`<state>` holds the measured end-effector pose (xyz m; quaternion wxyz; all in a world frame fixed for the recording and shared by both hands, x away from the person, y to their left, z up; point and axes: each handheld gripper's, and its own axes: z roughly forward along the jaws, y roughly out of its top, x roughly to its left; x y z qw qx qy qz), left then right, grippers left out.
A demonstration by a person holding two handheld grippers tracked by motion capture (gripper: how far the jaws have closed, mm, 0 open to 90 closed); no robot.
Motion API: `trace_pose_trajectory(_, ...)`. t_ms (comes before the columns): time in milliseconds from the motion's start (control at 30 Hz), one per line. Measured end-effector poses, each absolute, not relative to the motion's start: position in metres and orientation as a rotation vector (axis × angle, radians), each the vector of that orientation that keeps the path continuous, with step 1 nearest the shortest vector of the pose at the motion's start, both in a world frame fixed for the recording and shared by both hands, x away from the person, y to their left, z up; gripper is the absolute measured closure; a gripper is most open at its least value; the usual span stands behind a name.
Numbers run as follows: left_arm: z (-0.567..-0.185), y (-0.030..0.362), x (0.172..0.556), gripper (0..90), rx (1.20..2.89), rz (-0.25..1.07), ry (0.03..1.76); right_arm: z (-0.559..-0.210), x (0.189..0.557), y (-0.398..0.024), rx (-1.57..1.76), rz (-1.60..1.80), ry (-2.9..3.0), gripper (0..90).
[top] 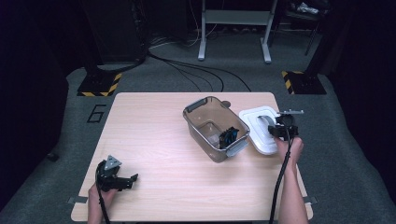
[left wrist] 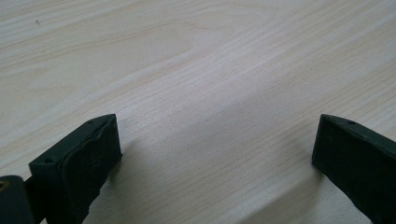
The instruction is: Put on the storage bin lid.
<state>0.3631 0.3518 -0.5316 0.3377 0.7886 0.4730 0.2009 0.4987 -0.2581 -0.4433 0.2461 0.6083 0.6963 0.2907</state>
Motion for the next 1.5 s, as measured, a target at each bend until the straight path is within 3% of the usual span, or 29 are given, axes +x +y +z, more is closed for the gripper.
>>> trace_pose_trajectory(900, -0.532, 0.352, 0.363, 1.2, 2.057, 0.526, 1.229, -0.364, 0.477, -0.252, 1.507, 0.829, 1.893, 67.2)
trace_pose_trajectory(1500, -0.532, 0.352, 0.363, 1.2, 2.057, 0.527, 1.229, -0.316, 0.463, -0.205, 1.345, 0.865, 1.971, 67.1)
